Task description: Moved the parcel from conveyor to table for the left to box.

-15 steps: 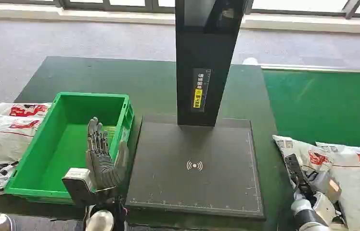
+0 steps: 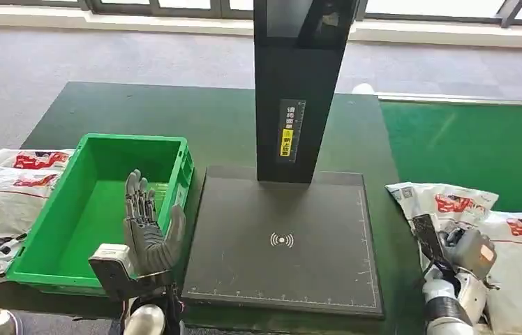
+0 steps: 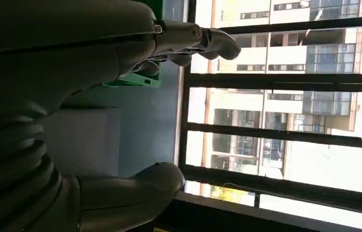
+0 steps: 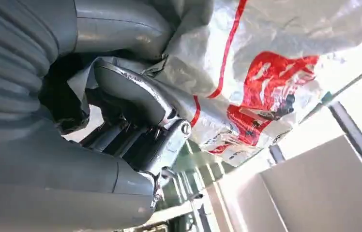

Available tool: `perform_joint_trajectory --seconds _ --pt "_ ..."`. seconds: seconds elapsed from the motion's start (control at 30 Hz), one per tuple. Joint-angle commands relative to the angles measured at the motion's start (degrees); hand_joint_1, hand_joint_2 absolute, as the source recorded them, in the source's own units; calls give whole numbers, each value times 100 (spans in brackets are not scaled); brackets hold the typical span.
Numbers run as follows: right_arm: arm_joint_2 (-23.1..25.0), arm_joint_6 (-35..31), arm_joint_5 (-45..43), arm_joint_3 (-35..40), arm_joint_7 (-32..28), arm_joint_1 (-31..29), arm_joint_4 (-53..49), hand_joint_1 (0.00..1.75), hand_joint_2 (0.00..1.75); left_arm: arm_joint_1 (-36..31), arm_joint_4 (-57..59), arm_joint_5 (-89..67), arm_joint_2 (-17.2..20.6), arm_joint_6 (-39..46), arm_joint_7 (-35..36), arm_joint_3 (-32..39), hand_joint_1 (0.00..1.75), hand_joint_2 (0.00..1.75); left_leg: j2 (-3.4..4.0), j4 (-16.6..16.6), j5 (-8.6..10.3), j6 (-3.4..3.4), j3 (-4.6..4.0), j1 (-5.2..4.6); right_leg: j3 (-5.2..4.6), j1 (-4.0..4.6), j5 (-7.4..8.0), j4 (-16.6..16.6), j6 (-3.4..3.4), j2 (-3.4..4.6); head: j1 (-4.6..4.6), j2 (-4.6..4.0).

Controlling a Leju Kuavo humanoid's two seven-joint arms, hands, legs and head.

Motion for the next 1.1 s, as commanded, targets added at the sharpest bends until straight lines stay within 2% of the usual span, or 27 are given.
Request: perform_joint_trajectory --seconds 0.03,0.23,0.27,0.4,0.73,0.77,0.9,1.1 --pt "470 24 -54 -529 -14 -121 -603 175 175 178 146 -1 -229 26 17 155 0 175 11 -4 -4 -1 6 -1 4 0 0 -5 -5 7 0 0" --pt "470 24 -54 -529 -14 -121 -603 175 175 178 146 -1 -229 26 17 155 0 175 13 -7 -3 -3 9 -2 6 -1 0 -7 -6 9 0 0" --pt "807 24 -705 -450 -815 -71 -1369 175 175 165 163 18 -225 49 17 150 0 175 18 -13 -4 -4 17 -2 13 -1 1 -13 -9 12 0 2" --pt "1244 24 -1303 373 -815 281 -2532 175 175 150 157 25 -199 104 17 123 0 175 23 -6 -4 -5 2 -5 -6 -4 0 0 -9 19 0 2" --pt "1485 24 -1332 1146 -815 625 -3200 175 175 160 106 49 -163 152 17 125 0 175 27 -22 -6 -6 19 -2 10 0 -4 -11 -16 18 0 2" --pt "1512 24 -1769 1727 -815 954 -4059 175 175 158 111 60 -157 175 17 121 0 175 14 -12 -4 -4 7 1 1 2 -4 -3 -12 9 0 2" --pt "1832 24 -1822 2090 -815 1252 -5032 175 175 140 126 91 -158 193 17 127 0 175 18 -15 -8 -6 10 -7 0 -5 -11 0 -16 9 0 0" --pt "1861 24 -1932 2509 -815 1470 -5510 175 175 156 105 91 -162 217 17 125 0 175 15 -18 -8 -9 14 -2 4 -1 -9 -5 -17 7 0 0"
